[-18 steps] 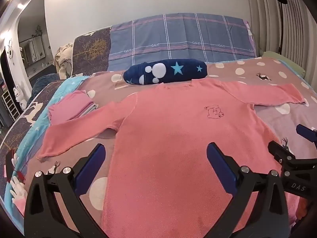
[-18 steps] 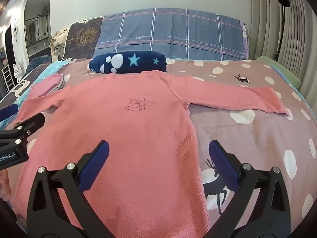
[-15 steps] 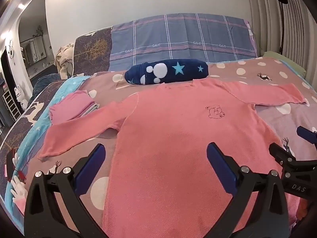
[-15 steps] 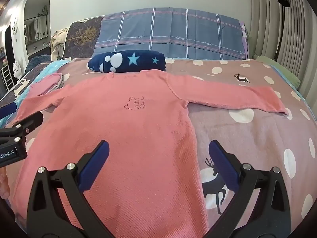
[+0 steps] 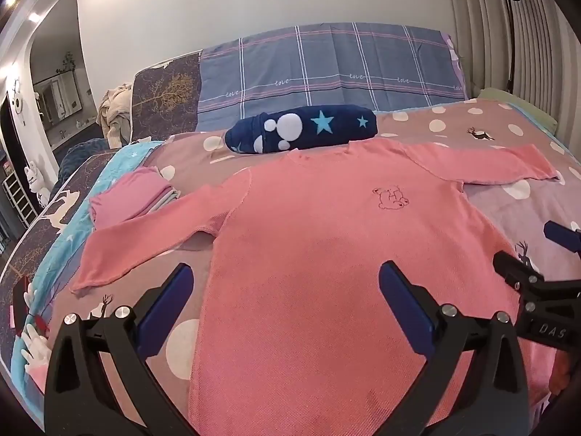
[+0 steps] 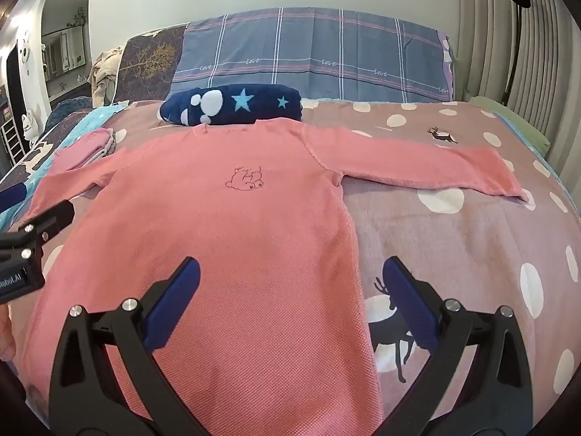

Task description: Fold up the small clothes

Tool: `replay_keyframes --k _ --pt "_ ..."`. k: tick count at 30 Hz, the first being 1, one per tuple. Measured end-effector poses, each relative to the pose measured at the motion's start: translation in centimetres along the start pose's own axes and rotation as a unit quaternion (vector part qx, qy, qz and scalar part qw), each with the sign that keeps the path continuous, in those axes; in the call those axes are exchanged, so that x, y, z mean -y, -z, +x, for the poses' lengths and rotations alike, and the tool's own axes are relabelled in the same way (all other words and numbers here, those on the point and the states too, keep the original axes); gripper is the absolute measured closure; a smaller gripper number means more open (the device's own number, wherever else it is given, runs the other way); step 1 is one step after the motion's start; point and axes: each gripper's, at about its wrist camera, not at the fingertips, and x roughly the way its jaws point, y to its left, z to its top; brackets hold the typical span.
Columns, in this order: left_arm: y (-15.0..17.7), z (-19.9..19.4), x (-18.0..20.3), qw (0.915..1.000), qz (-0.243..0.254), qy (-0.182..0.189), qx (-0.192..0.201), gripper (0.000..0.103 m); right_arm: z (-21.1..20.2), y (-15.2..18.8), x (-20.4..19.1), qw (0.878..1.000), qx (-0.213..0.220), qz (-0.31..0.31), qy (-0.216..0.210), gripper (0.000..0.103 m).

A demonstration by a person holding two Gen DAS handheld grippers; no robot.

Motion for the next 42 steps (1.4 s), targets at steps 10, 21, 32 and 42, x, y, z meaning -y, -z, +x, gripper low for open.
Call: replay_keyframes --k 10,21,32,42 --pt "0.7 0.3 -0.1 0.9999 0.007 -0.008 -0.009 0.001 -0.7 -0.4 -0.4 1.0 0.004 0.002 0.003 0.002" --pt "1.0 0.9 -0.9 0.9995 0.003 0.0 -0.03 0.001 -0.8 -0.4 -1.5 1.0 -0.002 -0.008 -0.009 0.002" --pt "1.6 1.4 -1.4 0.9994 0.001 0.012 -0.032 0.001 -0.4 -0.5 -2.7 1.0 -0.01 -0.013 -0.019 0.002" --pt "1.7 1.9 -2.1 0.9997 -0.011 0.007 -0.021 0.001 0.4 -0.9 -3.8 0.999 -0.016 -0.019 -0.02 0.002"
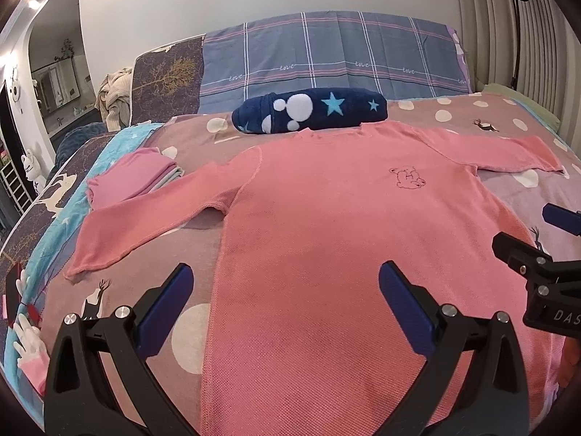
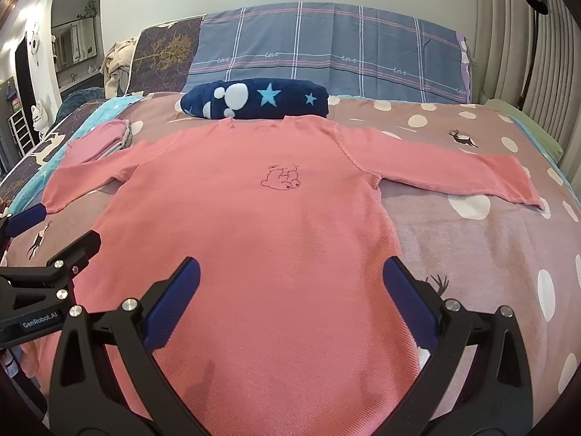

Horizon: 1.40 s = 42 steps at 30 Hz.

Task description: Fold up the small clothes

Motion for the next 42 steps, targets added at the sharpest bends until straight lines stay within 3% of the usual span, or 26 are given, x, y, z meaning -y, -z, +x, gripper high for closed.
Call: replay_keyframes --k 10,21,26,31,36,39,42 --pt "0.2 -0.7 -0.6 0.9986 0.001 -0.021 0.049 0.001 0.4 -0.2 -0.4 1.0 -0.006 0.003 0.007 0.002" --pt "0.4 0.1 -1.1 0.9998 0.011 0.008 0.016 0.001 0.5 -0.3 -0.5 1.0 -0.01 0.012 0.014 0.002" --pt "0.7 0.5 -1.8 0.9996 -0.009 0.025 0.004 0.002 0.6 -0.3 -0.3 1.0 -0.011 0.014 0.016 0.002" --pt "0.8 0.8 -3.0 0.9981 -0.037 0.05 0.004 0.025 0.8 -0.6 -0.2 1.0 -0.012 0.017 0.02 0.002" --pt "0.7 1.0 -3.9 0.9972 -0.052 0.053 0.007 0.033 0.9 -0.7 -0.2 1.0 -0.012 0.017 0.021 0.002" --pt "0.6 1.7 -6.0 0.9949 -0.086 0.053 -0.001 0.035 1.1 -0.8 -0.3 1.0 -0.015 0.013 0.021 0.002" --pt "0.7 2.9 -10.2 0.9853 -0.159 0.059 -0.019 0.042 1.3 -1.0 -0.1 1.0 -0.019 0.011 0.022 0.002"
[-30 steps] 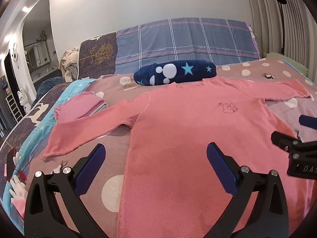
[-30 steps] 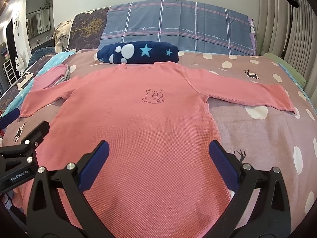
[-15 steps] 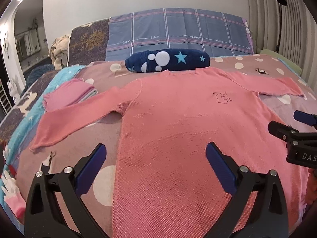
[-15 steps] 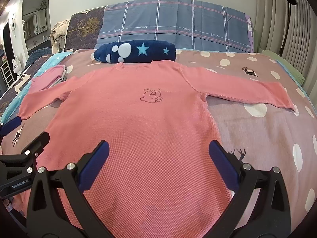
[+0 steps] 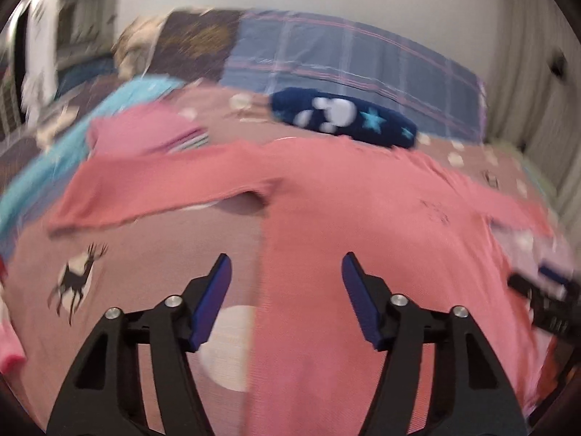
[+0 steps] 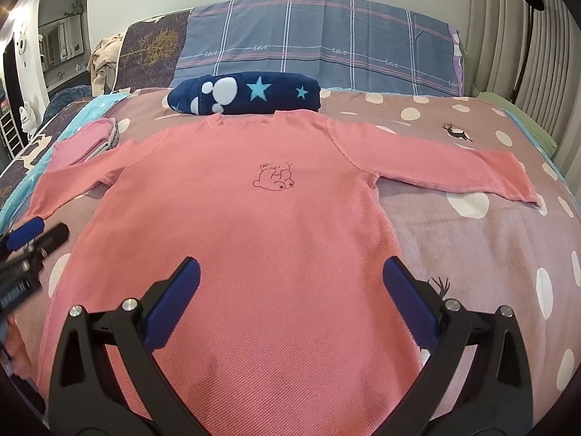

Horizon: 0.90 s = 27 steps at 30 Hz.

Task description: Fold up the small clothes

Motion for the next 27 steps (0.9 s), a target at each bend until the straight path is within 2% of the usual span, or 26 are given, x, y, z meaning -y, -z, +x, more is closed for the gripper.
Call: replay_keyframes --k 3,6,9,11,12,13,15,16,19,23,25,27 --pt "-0.9 0.5 -6.0 0.9932 -0.115 0.016 0.01 0.049 0.4 -0.1 0.1 1.0 -0.006 0.0 0.005 0.002" --pt "-1.5 1.3 -12.5 0.9748 -0.223 0.001 0.011 0.053 1.0 -0.1 0.5 1.0 -0.011 0.003 0.01 0.002" --pt "-1.6 2.1 -18.5 0.9477 -0.318 -0.027 0.007 0.053 1.7 -0.1 0.7 1.0 -0.018 0.003 0.019 0.002" --pt "-1.7 2.5 -21.5 0.9345 -0.353 -0.048 0.01 0.053 2.0 -0.2 0.8 1.0 -0.021 0.003 0.022 0.002" --pt "-1.7 2.8 -22.4 0.9304 -0.362 -0.054 0.01 0.053 2.1 -0.2 0.9 0.999 -0.021 0.003 0.024 0.002" --pt "-1.7 3.3 -23.8 0.9219 -0.382 -0.061 0.006 0.053 2.3 -0.2 0.9 0.999 -0.021 0.003 0.027 0.002" --pt "-1.6 4.3 -25.6 0.9095 -0.412 -0.054 0.001 0.053 2.5 -0.2 0.9 0.999 -0.023 0.002 0.03 0.002" --pt "-1.6 5.1 -26.6 0.8989 -0.435 -0.054 -0.003 0.053 2.7 -0.2 0.9 0.999 -0.025 0.003 0.032 0.002" --pt "-1.9 6.4 -28.8 0.8862 -0.46 -0.056 0.004 0.055 3.1 -0.1 0.9 0.999 -0.03 0.004 0.035 0.002" --pt "-2.9 7.4 -30.0 0.8761 -0.477 -0.063 0.023 0.072 3.2 0.0 0.8 0.999 -0.03 0.0 0.037 0.002" --pt "-3.6 7.5 -29.8 0.881 -0.468 -0.06 0.028 0.098 3.3 0.0 0.9 0.999 -0.029 -0.002 0.041 0.002" --pt "-5.3 7.3 -28.6 0.8909 -0.45 -0.053 0.035 0.099 3.5 -0.1 1.1 0.998 -0.031 0.0 0.046 0.002"
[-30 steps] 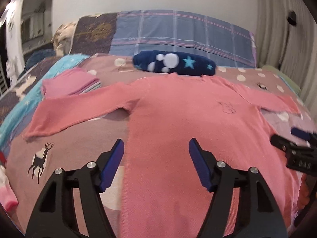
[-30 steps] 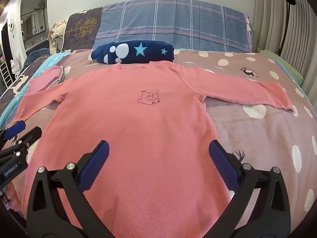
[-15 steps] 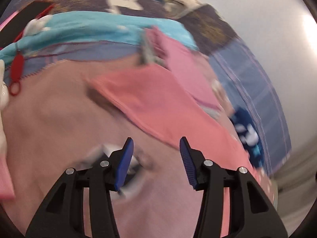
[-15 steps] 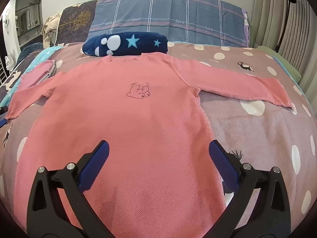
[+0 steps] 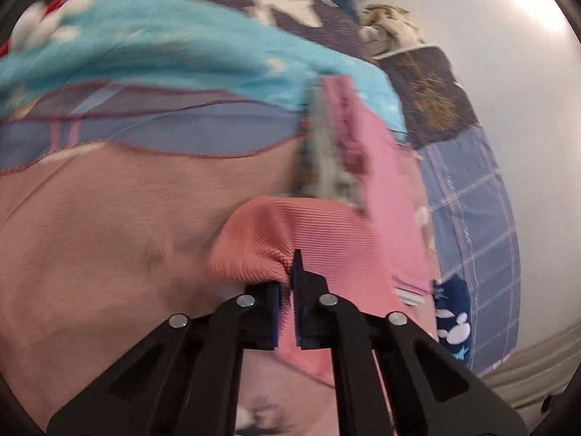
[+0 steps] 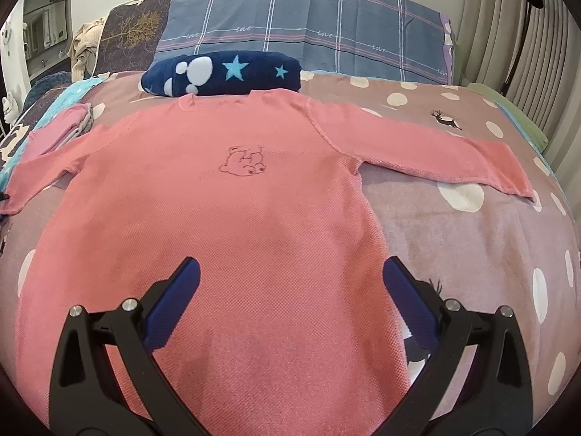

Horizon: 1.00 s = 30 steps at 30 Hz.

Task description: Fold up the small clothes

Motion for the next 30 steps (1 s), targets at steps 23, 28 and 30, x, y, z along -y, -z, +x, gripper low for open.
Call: replay_keyframes --k 23,28,30 --pt "30.2 0.1 25.9 0.8431 0.499 0.154 -0.129 0.038 0.5 -0.2 6.9 0.997 -0.014 0.07 -0.004 0.002" --pt "26.0 -0.8 21.3 0.8406 0.537 0.059 -0.037 0.029 1.6 -2.4 6.3 0.995 -0.028 0.05 -0.078 0.038" --pt "24.4 -0.6 20.0 0.8349 0.55 0.008 -0.007 0.029 2.2 -3.9 5.0 0.991 -0.03 0.033 -0.122 0.059"
